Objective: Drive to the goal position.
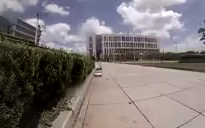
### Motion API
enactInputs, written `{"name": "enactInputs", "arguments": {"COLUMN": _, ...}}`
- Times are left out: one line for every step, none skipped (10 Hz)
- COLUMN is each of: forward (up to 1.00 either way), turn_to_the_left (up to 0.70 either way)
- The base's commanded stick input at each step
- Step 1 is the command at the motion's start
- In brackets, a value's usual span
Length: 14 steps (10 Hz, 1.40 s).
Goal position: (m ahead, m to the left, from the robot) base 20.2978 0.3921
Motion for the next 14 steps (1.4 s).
{"name": "enactInputs", "arguments": {"forward": 0.04, "turn_to_the_left": 0.0}}
{"name": "enactInputs", "arguments": {"forward": 0.04, "turn_to_the_left": 0.0}}
{"name": "enactInputs", "arguments": {"forward": 0.04, "turn_to_the_left": 0.0}}
{"name": "enactInputs", "arguments": {"forward": 0.04, "turn_to_the_left": 0.0}}
{"name": "enactInputs", "arguments": {"forward": 0.04, "turn_to_the_left": 0.0}}
{"name": "enactInputs", "arguments": {"forward": 0.04, "turn_to_the_left": 0.0}}
{"name": "enactInputs", "arguments": {"forward": 0.04, "turn_to_the_left": 0.0}}
{"name": "enactInputs", "arguments": {"forward": 0.03, "turn_to_the_left": 0.0}}
{"name": "enactInputs", "arguments": {"forward": 0.01, "turn_to_the_left": 0.0}}
{"name": "enactInputs", "arguments": {"forward": 0.02, "turn_to_the_left": 0.0}}
{"name": "enactInputs", "arguments": {"forward": 0.04, "turn_to_the_left": 0.0}}
{"name": "enactInputs", "arguments": {"forward": 0.04, "turn_to_the_left": 0.0}}
{"name": "enactInputs", "arguments": {"forward": 0.04, "turn_to_the_left": 0.0}}
{"name": "enactInputs", "arguments": {"forward": 0.04, "turn_to_the_left": 0.0}}
